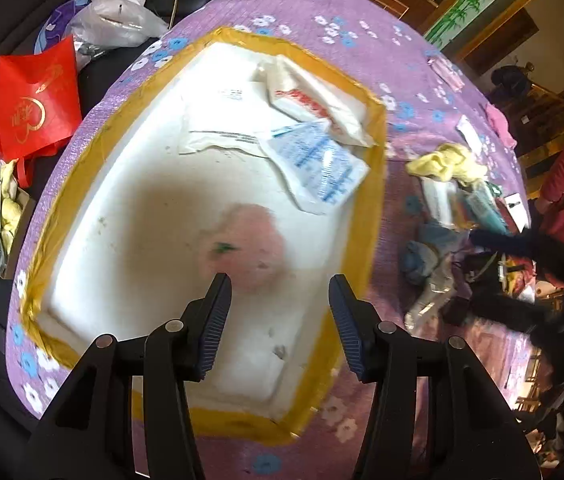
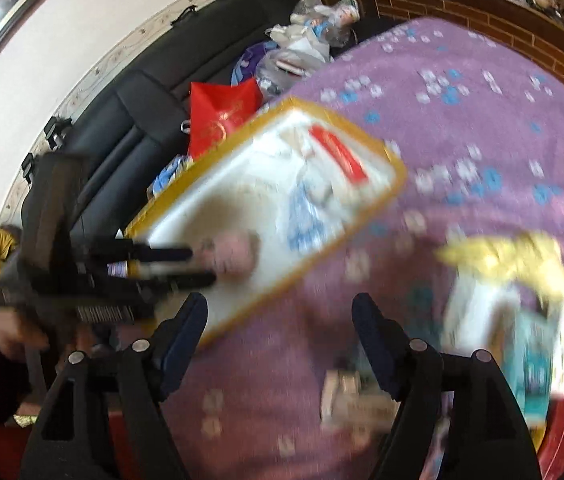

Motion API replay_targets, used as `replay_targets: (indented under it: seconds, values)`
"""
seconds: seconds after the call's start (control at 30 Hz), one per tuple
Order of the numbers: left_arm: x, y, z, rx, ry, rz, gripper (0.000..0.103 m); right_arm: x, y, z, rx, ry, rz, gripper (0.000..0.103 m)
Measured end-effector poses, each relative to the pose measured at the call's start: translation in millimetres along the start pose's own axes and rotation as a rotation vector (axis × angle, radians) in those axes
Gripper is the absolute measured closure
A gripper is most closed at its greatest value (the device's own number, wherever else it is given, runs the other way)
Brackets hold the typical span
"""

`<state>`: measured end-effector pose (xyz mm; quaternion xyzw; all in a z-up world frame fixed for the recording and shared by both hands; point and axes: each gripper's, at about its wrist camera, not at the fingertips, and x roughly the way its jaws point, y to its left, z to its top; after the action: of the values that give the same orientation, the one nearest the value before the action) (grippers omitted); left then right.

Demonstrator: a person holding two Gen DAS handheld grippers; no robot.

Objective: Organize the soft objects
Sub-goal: 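Open left tool to drop the pink pad while right tool releases the sachet, then move both open tools back toward the remaining items on the cloth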

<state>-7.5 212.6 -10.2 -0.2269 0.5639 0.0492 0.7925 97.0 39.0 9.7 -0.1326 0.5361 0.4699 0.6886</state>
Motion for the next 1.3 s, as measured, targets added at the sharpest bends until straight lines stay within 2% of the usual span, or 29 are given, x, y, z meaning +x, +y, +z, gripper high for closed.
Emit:
replay_targets:
  seconds: [0.2, 0.43, 0.57, 0.7, 0.9, 1.0, 1.2, 1.3]
  values:
    - [-9.3, -36.1, -5.6, 0.028, -0.035, -0.025, 0.052, -4.7, -22.0, -48.9, 0.060, 0.070, -0.019, 0.027]
    - [0.0, -89.5, -18.6, 0.088, -0.021, -0.053, 0.052, -20.2, -30.4, -79.3, 0.069, 0.076, -0.023, 0.026]
    - [15.9, -114.7, -26.4, 0.116, -0.004, -0.039, 0.052, -33.3, -43.7, -92.6, 0.086, 0.060, -0.030, 0.026]
    - [32.6, -128.8, -34.2, 0.125, -0.001, -0.028, 0.052, -45.4, -58.4, -107.3, 0.105, 0.050, -0.044, 0.026]
    - [58.3, -130.4, -40.2, 0.125, 0.007, -0.009, 0.052, -64.4, -73.5, -126.2, 0.120, 0.027, -0.064, 0.026]
    - [70.6, -132.9, -37.2, 0.145, 0.003, 0.002, 0.052, -68.4, -77.5, -128.6, 0.133, 0.017, -0.073, 0.026]
    - [91.9, -147.8, -29.0, 0.191, 0.025, -0.028, 0.052, -72.1, -84.8, -129.3, 0.153, 0.011, -0.099, 0.026]
    - [94.3, -155.2, -27.0, 0.215, 0.006, -0.013, 0.053, -77.2, -90.6, -130.3, 0.162, 0.015, -0.111, 0.026]
